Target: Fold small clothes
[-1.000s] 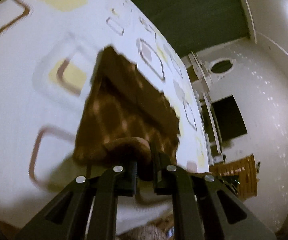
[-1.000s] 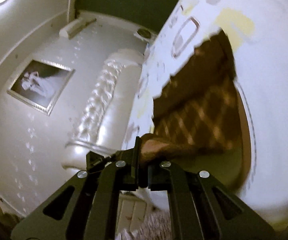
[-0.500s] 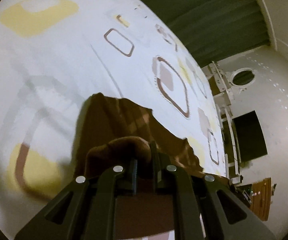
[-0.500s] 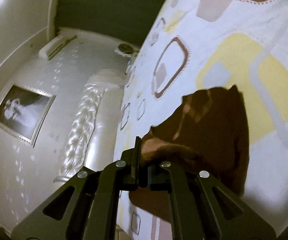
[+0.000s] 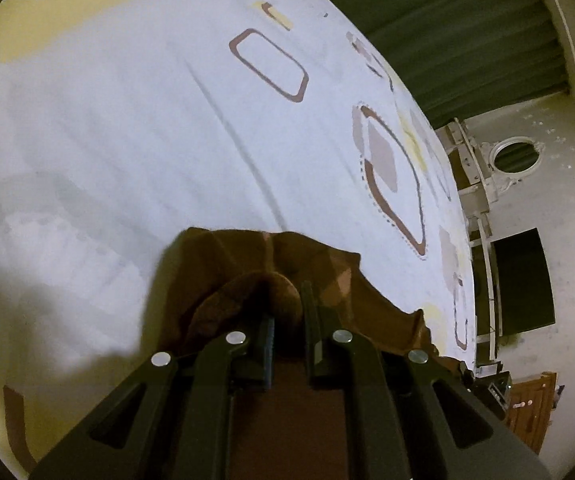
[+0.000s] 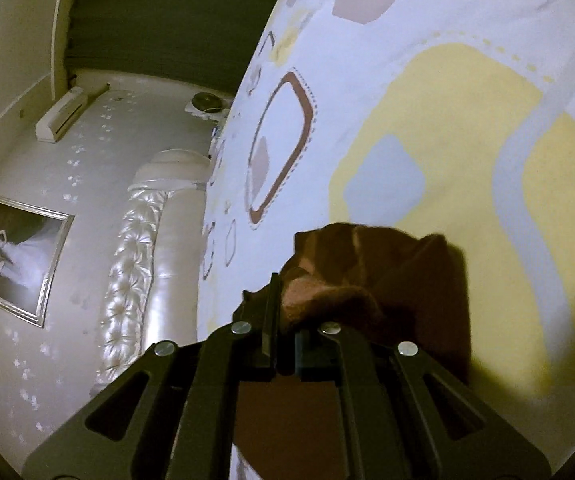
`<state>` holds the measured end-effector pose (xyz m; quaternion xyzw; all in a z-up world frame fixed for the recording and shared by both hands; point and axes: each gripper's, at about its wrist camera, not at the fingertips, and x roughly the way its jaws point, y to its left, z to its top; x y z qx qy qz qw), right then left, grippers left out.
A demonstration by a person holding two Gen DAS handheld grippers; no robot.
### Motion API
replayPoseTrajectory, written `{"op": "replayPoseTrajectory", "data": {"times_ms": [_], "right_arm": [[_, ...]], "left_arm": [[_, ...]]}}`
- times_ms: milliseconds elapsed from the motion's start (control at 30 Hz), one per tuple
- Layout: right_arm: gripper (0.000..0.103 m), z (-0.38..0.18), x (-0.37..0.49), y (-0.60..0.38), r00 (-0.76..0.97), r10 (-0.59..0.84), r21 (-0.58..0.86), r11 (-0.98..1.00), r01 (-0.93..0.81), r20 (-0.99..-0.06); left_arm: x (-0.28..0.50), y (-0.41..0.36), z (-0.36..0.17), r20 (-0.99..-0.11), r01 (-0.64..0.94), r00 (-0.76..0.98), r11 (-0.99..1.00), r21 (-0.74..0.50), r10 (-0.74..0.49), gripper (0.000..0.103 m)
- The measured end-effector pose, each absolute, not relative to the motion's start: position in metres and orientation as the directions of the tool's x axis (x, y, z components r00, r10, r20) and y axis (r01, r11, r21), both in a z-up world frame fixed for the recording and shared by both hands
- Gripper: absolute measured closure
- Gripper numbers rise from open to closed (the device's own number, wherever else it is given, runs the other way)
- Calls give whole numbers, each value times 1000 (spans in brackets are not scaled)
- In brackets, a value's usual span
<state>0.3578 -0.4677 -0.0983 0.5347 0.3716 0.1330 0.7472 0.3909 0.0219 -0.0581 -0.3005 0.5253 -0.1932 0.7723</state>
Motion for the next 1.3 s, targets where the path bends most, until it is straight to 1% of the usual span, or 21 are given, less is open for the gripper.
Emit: {"op": "replayPoseTrajectory", "data": {"times_ms": [167, 233, 267, 300, 333, 367, 467, 600, 767, 800, 867, 933, 967, 1000, 1167, 1233, 1300], "right_arm": [[98, -107, 365, -467, 677, 588, 885, 412, 218, -441], [95, -111, 366, -468, 681, 586, 887, 401, 228, -440], [95, -113, 366, -470, 685, 577, 886, 397, 239, -444], [94, -115, 366, -471, 688, 577, 888, 391, 240, -440], [92, -116, 367, -473, 690, 578, 891, 387, 238, -435], [91, -118, 367, -473, 690, 575, 889, 389, 241, -439], [89, -119, 369, -475, 694, 575, 891, 385, 239, -434], [86, -115, 372, -478, 704, 562, 888, 397, 231, -434], [85, -110, 378, -480, 710, 565, 893, 398, 212, -420], [83, -110, 379, -480, 711, 567, 895, 395, 209, -416], [77, -109, 379, -481, 722, 563, 902, 379, 207, -403], [60, -109, 373, -491, 762, 526, 914, 346, 214, -377], [58, -110, 371, -495, 773, 518, 921, 324, 219, -366], [58, -111, 369, -501, 784, 501, 922, 310, 232, -366], [58, -96, 355, -517, 789, 469, 901, 366, 234, -396], [57, -84, 345, -516, 783, 468, 886, 411, 216, -409], [56, -74, 329, -511, 766, 470, 858, 472, 202, -439]], "left_arm": [[395, 18, -60, -697, 21, 378, 758, -652, -609, 90], [397, 18, -61, -690, 32, 381, 754, -656, -616, 89], [397, 18, -61, -685, 36, 383, 751, -659, -620, 85], [398, 19, -61, -674, 38, 384, 741, -671, -630, 78], [399, 19, -61, -667, 38, 385, 733, -680, -638, 74], [400, 19, -61, -659, 34, 388, 725, -688, -644, 67], [402, 22, -63, -646, 24, 392, 709, -704, -655, 58], [404, 34, -64, -609, 1, 413, 668, -744, -678, 50], [405, 39, -62, -616, 7, 413, 679, -734, -671, 48], [405, 40, -61, -608, 10, 411, 670, -742, -680, 47], [404, 43, -61, -616, 2, 410, 676, -737, -673, 46], [406, 43, -61, -658, -3, 411, 721, -693, -631, 46], [407, 45, -62, -682, -16, 419, 746, -666, -599, 46], [407, 49, -64, -694, -34, 431, 759, -650, -576, 46], [403, 71, -61, -650, -66, 470, 711, -700, -596, 45], [394, 75, -58, -644, -44, 454, 707, -706, -615, 40], [376, 77, -58, -638, 0, 425, 705, -709, -642, 30]]}}
